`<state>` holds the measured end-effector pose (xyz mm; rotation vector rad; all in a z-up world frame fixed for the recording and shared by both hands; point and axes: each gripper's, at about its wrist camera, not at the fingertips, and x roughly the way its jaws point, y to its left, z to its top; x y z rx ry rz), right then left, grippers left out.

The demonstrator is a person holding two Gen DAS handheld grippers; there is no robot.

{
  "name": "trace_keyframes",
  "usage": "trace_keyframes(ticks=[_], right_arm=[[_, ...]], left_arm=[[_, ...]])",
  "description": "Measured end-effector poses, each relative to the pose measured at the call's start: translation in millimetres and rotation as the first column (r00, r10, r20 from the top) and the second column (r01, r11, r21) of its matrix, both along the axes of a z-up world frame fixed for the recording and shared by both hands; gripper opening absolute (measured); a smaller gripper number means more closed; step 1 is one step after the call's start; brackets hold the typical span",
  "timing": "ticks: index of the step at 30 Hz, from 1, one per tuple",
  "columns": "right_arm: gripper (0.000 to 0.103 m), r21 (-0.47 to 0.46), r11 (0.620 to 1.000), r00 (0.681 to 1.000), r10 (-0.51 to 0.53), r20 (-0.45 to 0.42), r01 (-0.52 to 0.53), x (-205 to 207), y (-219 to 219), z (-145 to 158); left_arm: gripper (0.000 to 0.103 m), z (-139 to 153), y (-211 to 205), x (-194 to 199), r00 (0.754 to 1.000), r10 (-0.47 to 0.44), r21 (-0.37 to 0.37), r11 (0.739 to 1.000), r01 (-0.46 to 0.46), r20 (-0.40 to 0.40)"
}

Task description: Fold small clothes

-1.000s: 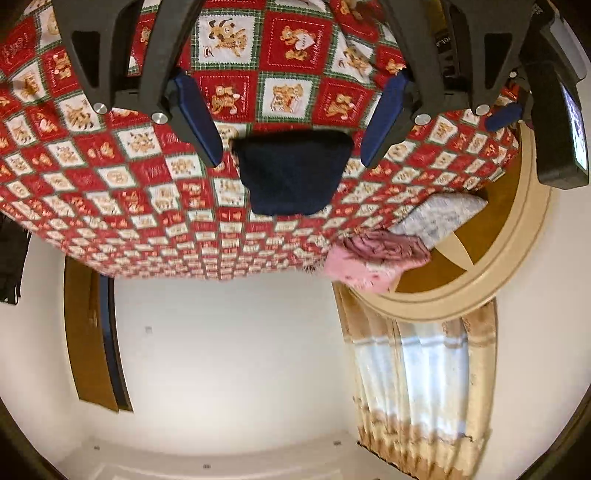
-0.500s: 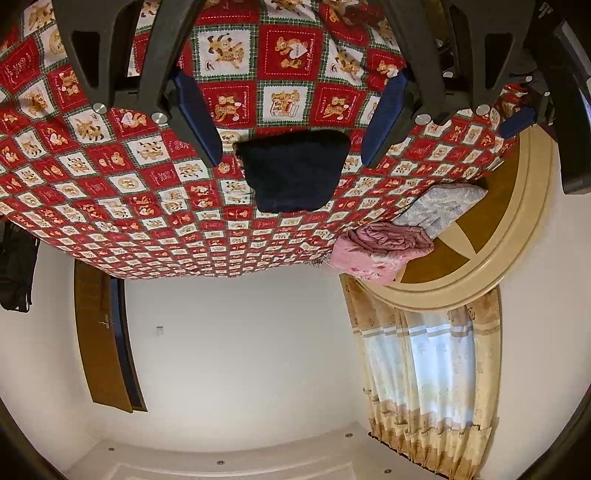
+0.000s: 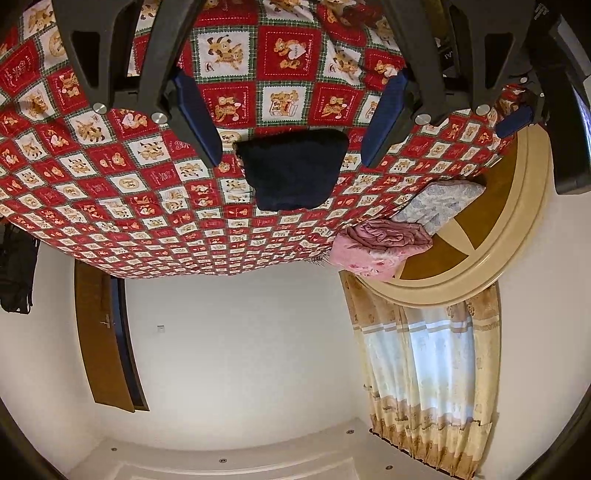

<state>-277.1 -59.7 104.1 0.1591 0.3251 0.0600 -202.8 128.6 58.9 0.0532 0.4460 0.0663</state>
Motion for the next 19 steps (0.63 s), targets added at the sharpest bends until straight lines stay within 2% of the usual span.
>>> trace_keyframes(ticks=[5, 8, 13, 19], right_arm=[[0.079, -0.006, 1.0, 1.0, -0.01, 0.006, 0.01, -1, 1, 1], [0.079, -0.01, 1.0, 1.0, -0.016, 0.004, 0.016, -1, 2, 0], [0.079, -0.003, 1.0, 1.0, -0.018, -0.009, 0.018, 1, 1, -2], [0.079, 0.018, 0.999, 0.999, -0.033, -0.016, 0.033, 3, -4, -3]], left_arm=[[0.103, 6, 3, -3, 0.999, 0.025, 0.01, 1.0, -0.025, 0.033], [0.103, 8, 7, -5, 0.999, 0.018, -0.01, 1.0, -0.018, 0.046], [0.103, 9, 12, -2, 0.998, -0.048, -0.071, 0.996, 0.05, 0.034], [0.103, 7, 8, 2, 0.998, -0.06, -0.053, 0.997, 0.061, 0.015]])
